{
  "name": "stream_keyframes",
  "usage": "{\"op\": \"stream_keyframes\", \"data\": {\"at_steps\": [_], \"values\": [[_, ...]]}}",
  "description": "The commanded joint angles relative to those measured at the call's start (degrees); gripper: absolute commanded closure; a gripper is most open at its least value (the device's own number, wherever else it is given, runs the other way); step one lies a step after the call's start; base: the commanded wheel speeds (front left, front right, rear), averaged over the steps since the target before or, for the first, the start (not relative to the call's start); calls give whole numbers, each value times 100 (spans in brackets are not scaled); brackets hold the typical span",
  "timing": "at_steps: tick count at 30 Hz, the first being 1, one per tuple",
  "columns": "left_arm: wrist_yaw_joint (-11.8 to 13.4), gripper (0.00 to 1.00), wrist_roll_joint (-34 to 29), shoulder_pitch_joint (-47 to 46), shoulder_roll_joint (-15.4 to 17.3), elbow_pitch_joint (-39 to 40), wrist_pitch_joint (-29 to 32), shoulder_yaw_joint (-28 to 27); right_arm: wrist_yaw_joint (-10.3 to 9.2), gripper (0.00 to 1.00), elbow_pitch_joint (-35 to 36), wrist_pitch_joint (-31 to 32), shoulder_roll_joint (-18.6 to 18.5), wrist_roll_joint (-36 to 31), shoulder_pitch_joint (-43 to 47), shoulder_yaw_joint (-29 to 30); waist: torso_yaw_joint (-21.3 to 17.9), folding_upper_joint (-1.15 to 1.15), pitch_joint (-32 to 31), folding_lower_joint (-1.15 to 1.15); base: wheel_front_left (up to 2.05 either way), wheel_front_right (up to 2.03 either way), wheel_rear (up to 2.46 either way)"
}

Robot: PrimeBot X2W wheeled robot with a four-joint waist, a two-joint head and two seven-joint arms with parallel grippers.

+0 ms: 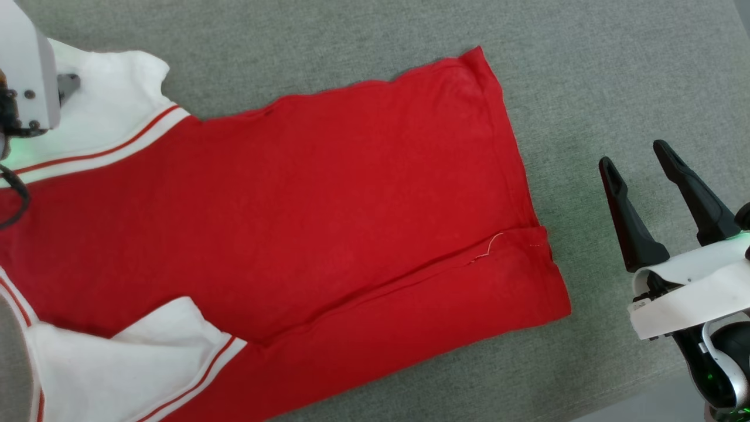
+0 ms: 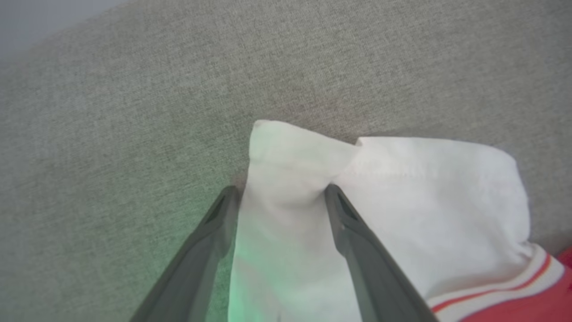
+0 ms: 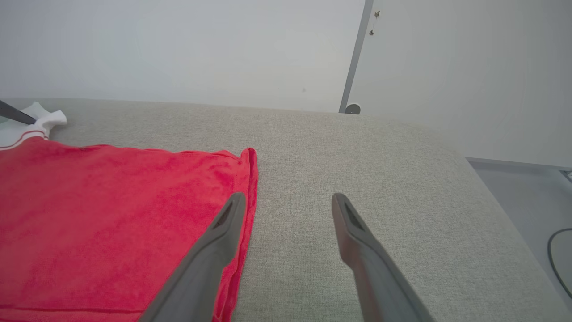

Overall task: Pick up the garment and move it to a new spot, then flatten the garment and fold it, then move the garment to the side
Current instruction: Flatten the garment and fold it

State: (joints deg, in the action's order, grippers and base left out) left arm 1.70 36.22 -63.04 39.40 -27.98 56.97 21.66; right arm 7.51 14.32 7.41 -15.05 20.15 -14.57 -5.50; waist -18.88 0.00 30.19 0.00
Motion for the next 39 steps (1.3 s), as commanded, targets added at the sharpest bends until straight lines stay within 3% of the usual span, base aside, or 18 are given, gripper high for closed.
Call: {"op": "stream_keyframes", "data": {"at_steps": [1,9,10,12,13,19,27,33,39], "values": [[35,0,-13,-42,-48,-102,16,29,-4,0,2,12,32,28,-71,-12,-7,0,21,0,0,0,0],[98,0,-81,-189,-206,-524,-67,119,-4,0,15,104,45,71,-119,-19,-42,0,89,0,0,0,0],[121,10,-91,-216,-221,-599,-31,138,-4,0,13,135,51,88,-125,-20,-50,0,98,0,0,0,0],[143,84,-88,-256,-267,-728,28,169,-4,0,38,198,33,98,-147,-33,-52,0,118,0,0,0,0],[147,100,-80,-278,-293,-794,42,184,-4,0,47,234,33,120,-150,-46,-51,0,129,0,0,0,0],[109,100,-73,-403,-353,-1002,54,235,-4,0,156,661,-76,321,-318,-180,-42,0,169,0,0,0,0],[90,100,-46,-515,-536,-1132,-58,300,-4,0,-201,1982,-397,689,-1313,-493,92,0,172,0,0,0,0],[30,100,-45,-657,-687,-1205,-170,364,-4,0,-1065,2826,-561,968,-2365,-901,242,0,217,0,0,0,0],[-60,100,-34,-803,-826,-1289,-291,426,-4,0,-2248,3046,-553,1253,-3371,-1327,369,0,264,0,0,0,0]]}}
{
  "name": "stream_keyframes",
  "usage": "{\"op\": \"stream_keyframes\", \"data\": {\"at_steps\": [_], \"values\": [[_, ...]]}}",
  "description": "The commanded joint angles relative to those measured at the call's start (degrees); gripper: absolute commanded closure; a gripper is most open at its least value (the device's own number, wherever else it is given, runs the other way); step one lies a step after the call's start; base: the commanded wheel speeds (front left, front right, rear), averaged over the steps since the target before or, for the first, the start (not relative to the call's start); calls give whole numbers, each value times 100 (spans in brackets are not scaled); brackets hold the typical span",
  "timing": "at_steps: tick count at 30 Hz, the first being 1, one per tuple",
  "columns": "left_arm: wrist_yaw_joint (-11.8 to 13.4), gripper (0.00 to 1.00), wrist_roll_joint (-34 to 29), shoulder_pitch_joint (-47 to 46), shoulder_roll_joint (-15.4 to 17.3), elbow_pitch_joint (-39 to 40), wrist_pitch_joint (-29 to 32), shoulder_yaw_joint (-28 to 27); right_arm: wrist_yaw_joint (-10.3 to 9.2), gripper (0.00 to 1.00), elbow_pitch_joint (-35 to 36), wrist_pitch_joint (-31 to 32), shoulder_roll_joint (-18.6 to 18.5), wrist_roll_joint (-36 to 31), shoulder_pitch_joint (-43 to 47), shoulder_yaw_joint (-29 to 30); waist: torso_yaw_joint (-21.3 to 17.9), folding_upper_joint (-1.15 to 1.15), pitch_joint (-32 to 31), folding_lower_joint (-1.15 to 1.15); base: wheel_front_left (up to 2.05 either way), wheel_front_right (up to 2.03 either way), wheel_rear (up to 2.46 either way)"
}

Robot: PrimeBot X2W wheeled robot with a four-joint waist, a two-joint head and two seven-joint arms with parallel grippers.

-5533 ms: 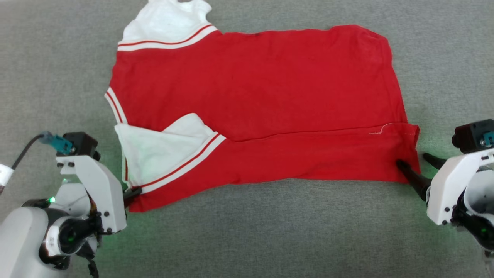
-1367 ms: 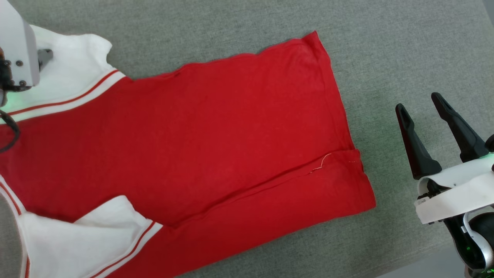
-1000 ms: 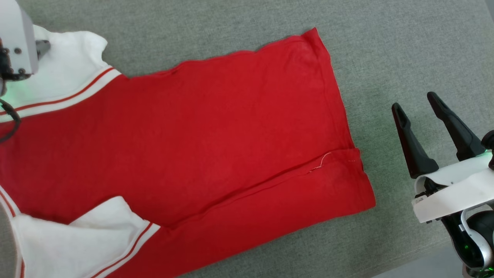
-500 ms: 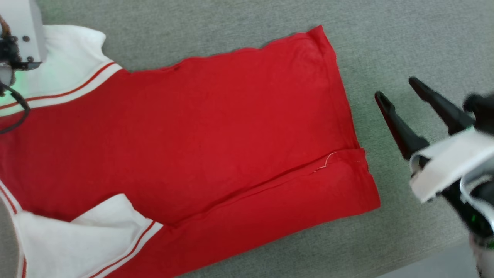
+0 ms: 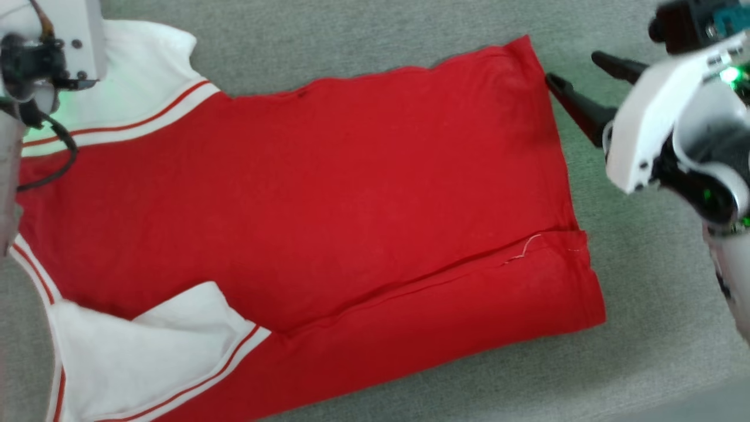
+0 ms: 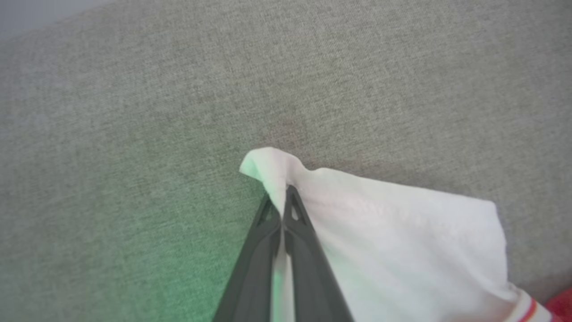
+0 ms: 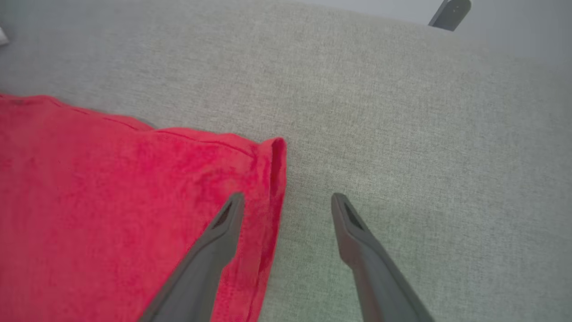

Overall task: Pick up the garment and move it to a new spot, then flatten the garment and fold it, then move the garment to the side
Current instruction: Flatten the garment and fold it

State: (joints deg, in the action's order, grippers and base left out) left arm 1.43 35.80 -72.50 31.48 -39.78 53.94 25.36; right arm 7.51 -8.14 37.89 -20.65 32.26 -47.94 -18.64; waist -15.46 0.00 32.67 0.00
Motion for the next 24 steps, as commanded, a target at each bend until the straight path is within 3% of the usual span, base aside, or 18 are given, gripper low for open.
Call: {"op": "stream_keyframes", "data": {"at_steps": [1,14,15,16,17,24], "values": [[-49,100,-3,117,-47,-128,-4,72,-4,0,-219,25,29,96,-181,-69,44,0,22,0,0,0,0],[-156,100,30,-72,-207,-381,-179,155,-4,0,-2470,562,279,698,-1497,-902,229,0,101,0,0,0,0],[-165,100,35,-74,-218,-410,-201,161,-4,41,-2578,673,293,771,-1525,-970,242,0,99,0,0,0,0],[-167,100,42,-76,-227,-436,-216,166,-4,61,-2669,757,297,838,-1567,-1036,252,0,97,0,0,0,0],[-165,100,50,-77,-238,-461,-221,170,-4,100,-2755,823,299,878,-1599,-1078,260,0,95,0,0,0,0],[-193,100,111,-174,-325,-578,-421,137,-6,100,-3141,720,202,1034,-1891,-1207,379,0,0,0,0,0,0]]}}
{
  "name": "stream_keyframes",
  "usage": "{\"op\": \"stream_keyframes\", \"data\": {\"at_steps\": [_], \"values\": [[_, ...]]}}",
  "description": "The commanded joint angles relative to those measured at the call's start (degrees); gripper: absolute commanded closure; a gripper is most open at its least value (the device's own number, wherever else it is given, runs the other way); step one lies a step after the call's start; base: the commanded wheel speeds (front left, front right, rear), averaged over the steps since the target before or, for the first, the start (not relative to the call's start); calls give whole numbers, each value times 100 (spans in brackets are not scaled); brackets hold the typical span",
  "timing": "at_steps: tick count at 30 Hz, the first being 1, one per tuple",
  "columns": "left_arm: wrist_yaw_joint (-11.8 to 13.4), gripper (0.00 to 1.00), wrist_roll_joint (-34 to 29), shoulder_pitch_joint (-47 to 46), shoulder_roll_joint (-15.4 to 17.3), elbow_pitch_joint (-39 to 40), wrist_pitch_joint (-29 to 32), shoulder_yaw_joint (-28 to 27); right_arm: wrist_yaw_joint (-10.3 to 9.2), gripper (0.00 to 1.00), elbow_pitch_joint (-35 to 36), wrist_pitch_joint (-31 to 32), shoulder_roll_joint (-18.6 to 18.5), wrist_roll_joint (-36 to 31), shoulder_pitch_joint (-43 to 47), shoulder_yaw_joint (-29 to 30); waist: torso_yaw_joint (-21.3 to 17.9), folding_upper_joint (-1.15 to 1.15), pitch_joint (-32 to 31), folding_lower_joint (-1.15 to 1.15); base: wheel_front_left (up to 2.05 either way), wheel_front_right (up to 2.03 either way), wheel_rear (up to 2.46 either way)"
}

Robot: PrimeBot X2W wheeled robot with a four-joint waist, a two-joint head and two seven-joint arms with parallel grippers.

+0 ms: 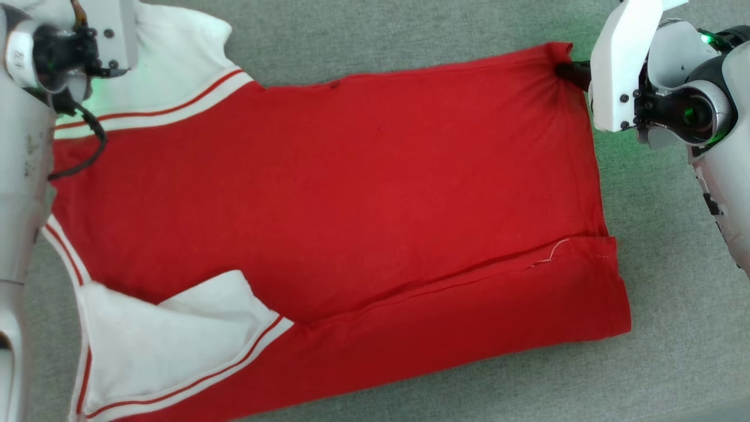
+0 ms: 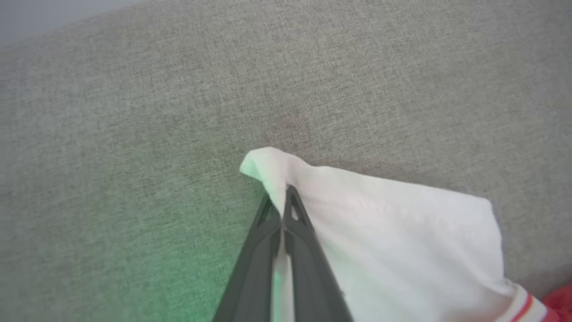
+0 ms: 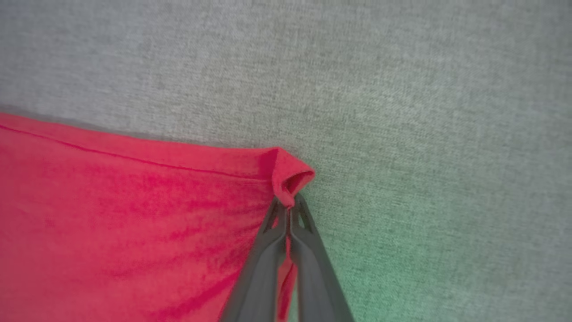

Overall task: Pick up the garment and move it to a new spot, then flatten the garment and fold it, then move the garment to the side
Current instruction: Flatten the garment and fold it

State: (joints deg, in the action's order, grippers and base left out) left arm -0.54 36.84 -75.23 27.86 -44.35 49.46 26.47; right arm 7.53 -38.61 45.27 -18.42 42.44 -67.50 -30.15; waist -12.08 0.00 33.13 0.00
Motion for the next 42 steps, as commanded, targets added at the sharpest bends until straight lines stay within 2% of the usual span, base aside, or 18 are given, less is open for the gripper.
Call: {"op": "stream_keyframes", "data": {"at_steps": [1,12,18,26,34,36,37,42], "values": [[-5,100,12,77,25,-122,-17,20,-8,100,-106,-78,-50,33,45,-90,64,0,-78,0,0,0,0],[-308,100,296,-17,-147,-137,-495,-144,-7,100,175,-894,-598,220,328,-581,468,0,-653,0,0,0,0],[-486,100,489,314,-119,-1,-649,-166,-7,100,415,-1332,-972,338,658,-823,733,0,-1125,0,0,0,0],[-553,100,733,1109,20,529,-635,-150,-7,100,843,-1679,-1453,472,1167,-1059,1032,0,-1783,0,0,0,0],[-312,100,902,2124,241,1540,-485,-170,-7,100,1351,-1785,-1850,595,1772,-1056,1190,0,-2257,0,0,0,0],[-90,100,975,2634,384,2180,-332,-180,-7,100,1576,-1775,-1999,650,2078,-973,1229,0,-2414,0,0,0,0],[-90,100,975,2634,384,2180,-332,-180,-7,100,1576,-1775,-1999,650,2078,-973,1229,0,-2414,0,0,0,0],[377,100,1076,3507,628,3372,-37,-196,-8,100,1938,-1728,-2197,686,2676,-769,1277,0,-2586,0,0,0,0]]}}
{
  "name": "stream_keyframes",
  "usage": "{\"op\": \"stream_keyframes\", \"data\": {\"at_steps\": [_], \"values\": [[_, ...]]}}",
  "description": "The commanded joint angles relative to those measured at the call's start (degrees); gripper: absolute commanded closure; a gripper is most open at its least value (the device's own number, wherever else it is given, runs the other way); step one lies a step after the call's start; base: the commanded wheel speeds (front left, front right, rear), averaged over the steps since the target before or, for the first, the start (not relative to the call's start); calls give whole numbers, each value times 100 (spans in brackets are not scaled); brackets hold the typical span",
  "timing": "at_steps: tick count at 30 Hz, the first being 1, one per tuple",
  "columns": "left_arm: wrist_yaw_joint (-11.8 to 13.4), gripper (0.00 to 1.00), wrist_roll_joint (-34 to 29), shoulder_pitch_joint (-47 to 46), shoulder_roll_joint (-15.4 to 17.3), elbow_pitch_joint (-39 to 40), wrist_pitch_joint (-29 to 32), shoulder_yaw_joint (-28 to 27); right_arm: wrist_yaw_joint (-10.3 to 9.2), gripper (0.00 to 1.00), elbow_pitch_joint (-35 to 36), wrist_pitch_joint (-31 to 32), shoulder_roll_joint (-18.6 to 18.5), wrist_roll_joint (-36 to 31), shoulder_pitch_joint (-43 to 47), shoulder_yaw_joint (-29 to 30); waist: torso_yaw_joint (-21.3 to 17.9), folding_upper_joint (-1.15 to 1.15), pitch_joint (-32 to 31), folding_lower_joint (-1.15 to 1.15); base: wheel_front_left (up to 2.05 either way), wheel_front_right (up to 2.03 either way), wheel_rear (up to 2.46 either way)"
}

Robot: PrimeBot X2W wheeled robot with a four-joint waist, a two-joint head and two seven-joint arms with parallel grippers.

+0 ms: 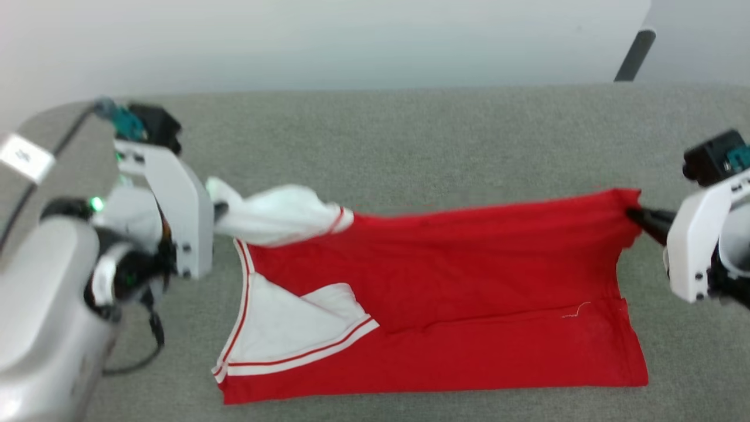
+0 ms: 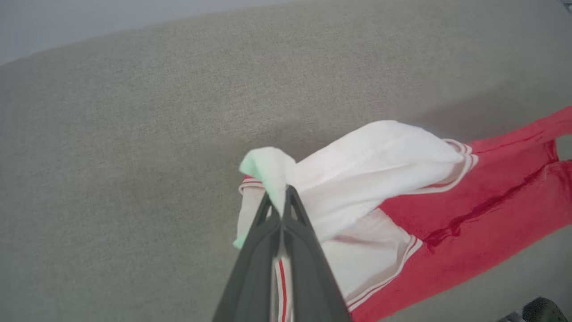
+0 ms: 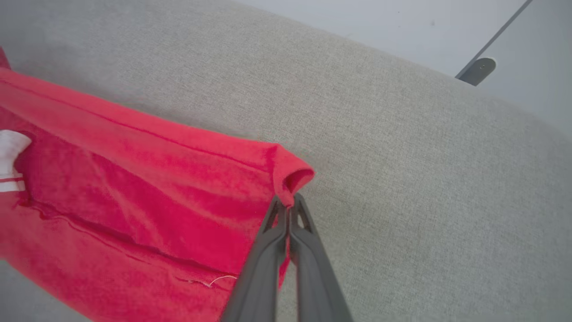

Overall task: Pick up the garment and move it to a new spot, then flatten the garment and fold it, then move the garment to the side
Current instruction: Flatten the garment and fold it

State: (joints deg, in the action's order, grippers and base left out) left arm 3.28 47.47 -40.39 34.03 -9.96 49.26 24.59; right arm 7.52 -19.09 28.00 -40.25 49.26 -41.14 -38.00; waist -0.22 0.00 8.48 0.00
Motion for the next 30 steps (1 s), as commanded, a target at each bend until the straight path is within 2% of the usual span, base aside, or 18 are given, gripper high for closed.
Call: {"op": "stream_keyframes", "data": {"at_steps": [1,5,9,13,17,18,19,20,22,23,24,30], "values": [[110,100,42,207,64,191,41,-17,-6,100,55,7,-32,10,166,76,91,0,-138,0,0,0,0],[525,100,111,904,193,1063,258,9,-6,100,270,108,-68,38,694,320,98,0,-160,0,0,0,0],[809,100,183,1503,223,1572,276,21,-6,100,447,212,-20,-47,1178,576,97,0,-134,0,0,0,0],[869,100,279,1925,144,1614,186,79,-6,100,565,386,98,-106,1545,796,82,0,-112,0,0,0,0],[790,100,355,2085,75,1436,93,127,-6,100,674,579,204,-208,1786,956,62,0,-100,0,0,0,0],[768,100,351,2083,59,1379,61,129,-6,96,719,618,224,-240,1817,992,58,0,-99,0,0,0,0],[733,92,324,2052,60,1327,12,120,-6,88,750,659,243,-259,1834,1026,55,0,-99,0,0,0,0],[720,69,323,2018,40,1275,-49,94,-6,83,777,690,270,-281,1852,1073,50,0,-101,0,0,0,0],[663,40,348,1968,13,1182,-98,84,-6,49,843,794,286,-351,1879,1102,40,0,-113,0,0,0,0],[625,17,363,1950,11,1158,-100,91,-6,0,883,852,294,-379,1887,1137,38,0,-125,0,0,0,0],[581,0,371,1933,23,1150,-91,103,-6,0,934,899,303,-406,1892,1157,36,0,-139,0,0,0,0],[491,0,438,1900,-3,1083,-217,31,-6,0,1155,1205,356,-434,1997,1342,35,0,-309,0,0,0,0]]}}
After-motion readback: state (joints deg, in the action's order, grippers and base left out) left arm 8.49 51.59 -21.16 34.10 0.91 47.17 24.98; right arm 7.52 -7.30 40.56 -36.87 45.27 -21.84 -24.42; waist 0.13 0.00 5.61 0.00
